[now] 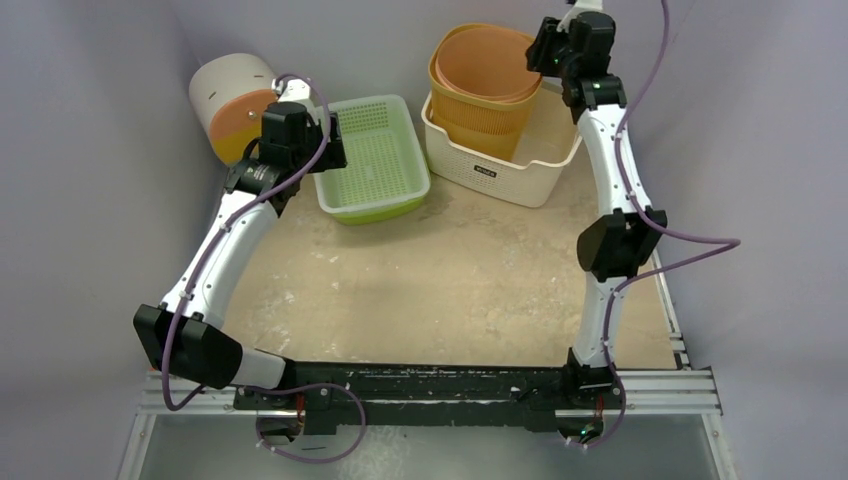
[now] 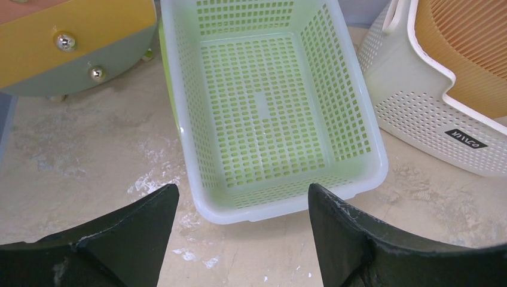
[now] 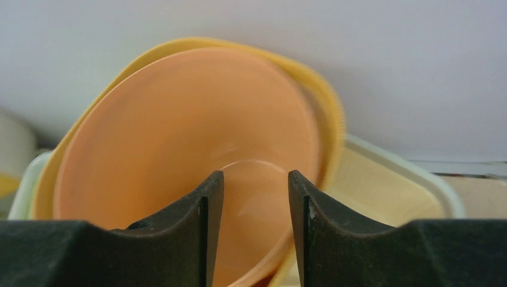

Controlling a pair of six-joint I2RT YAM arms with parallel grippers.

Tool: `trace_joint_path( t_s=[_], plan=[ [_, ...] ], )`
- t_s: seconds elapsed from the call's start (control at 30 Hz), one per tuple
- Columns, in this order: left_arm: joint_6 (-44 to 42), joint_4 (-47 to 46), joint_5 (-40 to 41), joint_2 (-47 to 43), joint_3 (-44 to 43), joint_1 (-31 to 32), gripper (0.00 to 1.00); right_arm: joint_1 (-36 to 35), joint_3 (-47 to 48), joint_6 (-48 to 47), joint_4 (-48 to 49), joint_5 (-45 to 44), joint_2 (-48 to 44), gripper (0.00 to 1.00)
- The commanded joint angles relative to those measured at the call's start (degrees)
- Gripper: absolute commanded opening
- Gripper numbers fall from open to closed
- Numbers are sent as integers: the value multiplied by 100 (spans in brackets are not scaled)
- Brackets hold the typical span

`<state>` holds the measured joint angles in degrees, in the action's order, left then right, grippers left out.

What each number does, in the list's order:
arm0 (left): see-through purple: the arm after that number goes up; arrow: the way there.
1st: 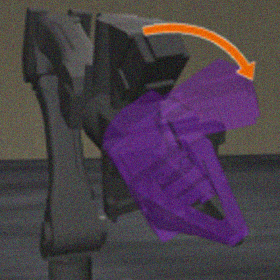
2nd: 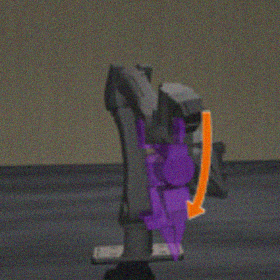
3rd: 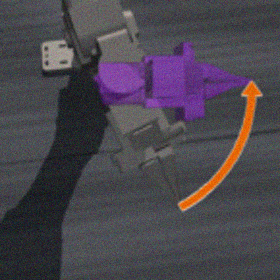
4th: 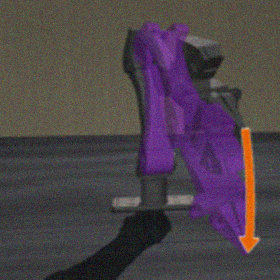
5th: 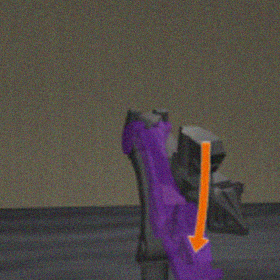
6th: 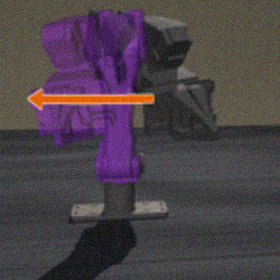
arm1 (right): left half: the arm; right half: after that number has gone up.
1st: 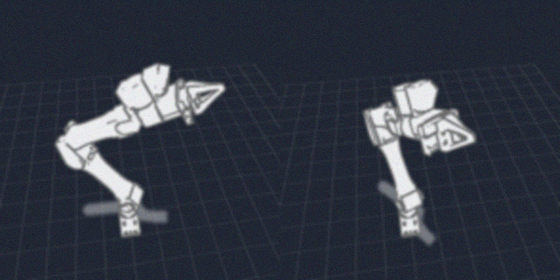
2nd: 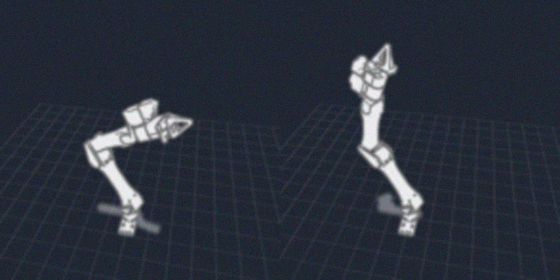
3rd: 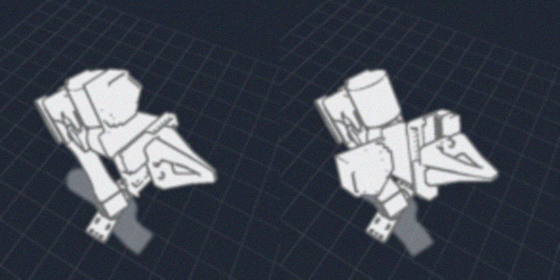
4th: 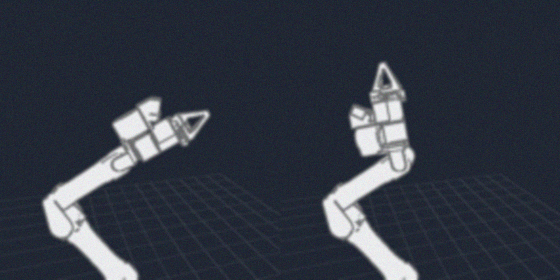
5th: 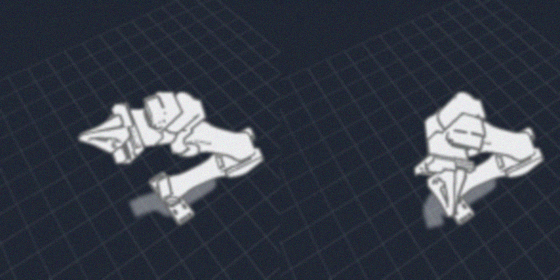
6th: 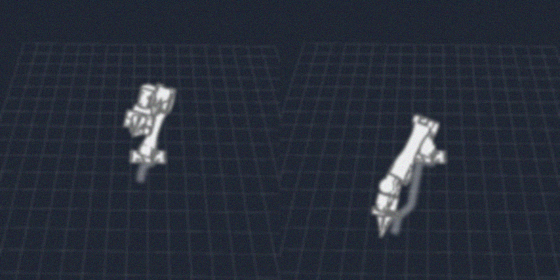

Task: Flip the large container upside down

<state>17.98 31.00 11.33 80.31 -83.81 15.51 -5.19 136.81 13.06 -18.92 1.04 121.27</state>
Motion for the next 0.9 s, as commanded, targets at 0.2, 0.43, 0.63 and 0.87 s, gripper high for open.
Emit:
trace_joint_path(
  t_s=[0.2, 0.43, 0.63, 0.87],
  plan=[
    [26, -343, -219, 193, -87, -28, 76, -884, -74, -419, 265, 1259, -162, 53],
    [243, -383, -301, 282, -74, -22, 76, -945, 20, -379, 661, 1248, 20, 56],
    [283, -350, -284, 307, -66, -21, 75, -990, 411, -348, 708, 1402, 394, 55],
    [354, -363, -312, 369, 10, -24, 75, -1087, 555, -282, 824, 1685, 636, 56]
  ],
)
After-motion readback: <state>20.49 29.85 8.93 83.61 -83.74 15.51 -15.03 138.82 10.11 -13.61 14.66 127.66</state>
